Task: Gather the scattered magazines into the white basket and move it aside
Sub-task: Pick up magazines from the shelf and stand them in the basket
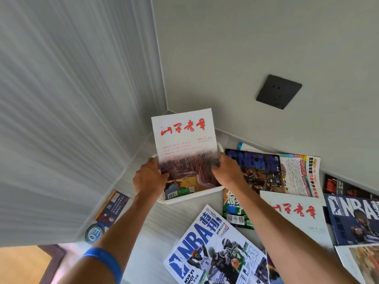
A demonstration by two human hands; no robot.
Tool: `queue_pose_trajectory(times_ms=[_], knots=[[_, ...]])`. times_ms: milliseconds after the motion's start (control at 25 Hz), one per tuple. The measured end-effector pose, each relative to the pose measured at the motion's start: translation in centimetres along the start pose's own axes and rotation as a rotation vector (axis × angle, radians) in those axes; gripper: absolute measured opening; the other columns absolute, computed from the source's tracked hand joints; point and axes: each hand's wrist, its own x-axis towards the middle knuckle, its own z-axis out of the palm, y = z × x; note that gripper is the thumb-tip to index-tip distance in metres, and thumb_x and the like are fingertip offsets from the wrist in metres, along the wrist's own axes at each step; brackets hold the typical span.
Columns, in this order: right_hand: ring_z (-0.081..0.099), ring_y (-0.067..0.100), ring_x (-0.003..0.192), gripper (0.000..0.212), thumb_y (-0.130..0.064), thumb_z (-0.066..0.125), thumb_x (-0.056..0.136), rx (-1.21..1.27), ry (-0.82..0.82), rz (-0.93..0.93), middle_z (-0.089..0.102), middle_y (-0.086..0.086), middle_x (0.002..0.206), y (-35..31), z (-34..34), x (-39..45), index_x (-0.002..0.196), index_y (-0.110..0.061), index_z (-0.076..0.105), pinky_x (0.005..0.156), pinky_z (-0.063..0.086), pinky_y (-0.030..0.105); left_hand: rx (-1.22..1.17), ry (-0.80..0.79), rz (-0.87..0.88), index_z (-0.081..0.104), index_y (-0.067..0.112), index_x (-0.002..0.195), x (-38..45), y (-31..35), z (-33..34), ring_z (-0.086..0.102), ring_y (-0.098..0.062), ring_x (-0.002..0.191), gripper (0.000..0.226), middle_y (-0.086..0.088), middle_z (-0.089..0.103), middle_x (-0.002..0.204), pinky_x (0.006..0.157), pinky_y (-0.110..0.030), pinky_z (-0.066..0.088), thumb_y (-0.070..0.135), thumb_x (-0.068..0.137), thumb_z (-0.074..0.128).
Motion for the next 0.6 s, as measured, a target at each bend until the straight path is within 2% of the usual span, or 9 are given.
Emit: queue_pose_trajectory(times_ms=[80,120,200,280,360,440,520,600], knots=[[0.068,0.029,0.084,0.028,-0.017,0.055,0.091,-0.043,0.151,-0.205,0.071,0.011,0.093,0.3,0.2,-2.5,0.117,-0.009,0.057,0.074,0.055,0.037,-0.104,0.041,-0.005,0.049,0.019,0.102,-0.5,-1.0,0.1,0.064,-0.027,0.077,0.037,-0.007,0.067,0.093,0.062,-0.036,0.048,0.031,0.077,0.074],[0.067,0.026,0.081,0.023,-0.019,0.056,0.091,-0.112,0.181,-0.328,0.071,0.008,0.089,1.3,0.4,-4.2,0.113,-0.012,0.061,0.078,0.056,0.039,-0.117,0.034,0.038,0.05,0.019,0.102,-1.3,-1.4,0.2,0.063,-0.027,0.082,0.034,-0.007,0.065,0.097,0.064,-0.037,0.05,0.025,0.078,0.073],[0.064,0.018,0.091,0.018,-0.024,0.054,0.091,-0.301,0.132,-0.481,0.07,0.0,0.093,3.8,0.8,-7.4,0.106,-0.017,0.063,0.09,0.051,0.042,-0.096,0.003,0.153,0.059,0.016,0.097,-3.2,-2.3,0.7,0.058,-0.029,0.094,0.025,-0.009,0.061,0.104,0.068,-0.038,0.05,0.009,0.077,0.07],[0.058,0.016,0.11,0.024,-0.024,0.054,0.092,-0.316,0.048,-0.483,0.068,-0.001,0.109,5.9,1.2,-8.9,0.114,-0.018,0.061,0.1,0.049,0.042,-0.078,-0.008,0.215,0.063,0.013,0.09,-5.0,-2.7,0.9,0.054,-0.032,0.096,0.026,-0.013,0.061,0.106,0.068,-0.039,0.05,-0.005,0.072,0.067],[0.046,0.019,0.132,0.038,-0.025,0.054,0.093,-0.292,-0.005,-0.472,0.06,0.0,0.133,6.6,1.6,-9.4,0.13,-0.018,0.052,0.117,0.031,0.04,-0.037,0.003,0.22,0.065,0.01,0.094,-6.0,-2.9,0.7,0.053,-0.034,0.095,0.027,-0.015,0.061,0.105,0.069,-0.042,0.051,-0.005,0.071,0.067],[0.03,0.02,0.144,0.048,-0.026,0.051,0.094,-0.279,-0.018,-0.498,0.046,0.002,0.149,6.8,1.7,-10.1,0.141,-0.019,0.042,0.121,0.018,0.037,-0.006,-0.01,0.173,0.066,0.011,0.1,-6.4,-2.7,0.3,0.05,-0.035,0.099,0.028,-0.016,0.06,0.107,0.074,-0.042,0.048,0.001,0.074,0.068],[0.027,0.021,0.146,0.05,-0.025,0.05,0.095,-0.248,-0.004,-0.478,0.039,0.003,0.153,7.4,1.3,-11.4,0.144,-0.019,0.039,0.121,0.021,0.04,0.022,-0.064,0.149,0.065,0.011,0.105,-6.6,-2.3,-0.3,0.049,-0.035,0.102,0.027,-0.017,0.06,0.11,0.078,-0.041,0.045,0.007,0.078,0.069],[0.041,0.019,0.137,0.046,-0.022,0.052,0.094,-0.169,0.032,-0.419,0.046,0.002,0.148,9.0,0.2,-12.7,0.139,-0.018,0.045,0.115,0.035,0.038,0.076,-0.086,0.147,0.066,0.011,0.107,-6.7,-1.6,-0.8,0.049,-0.037,0.103,0.027,-0.019,0.06,0.113,0.079,-0.043,0.044,0.01,0.08,0.07]])
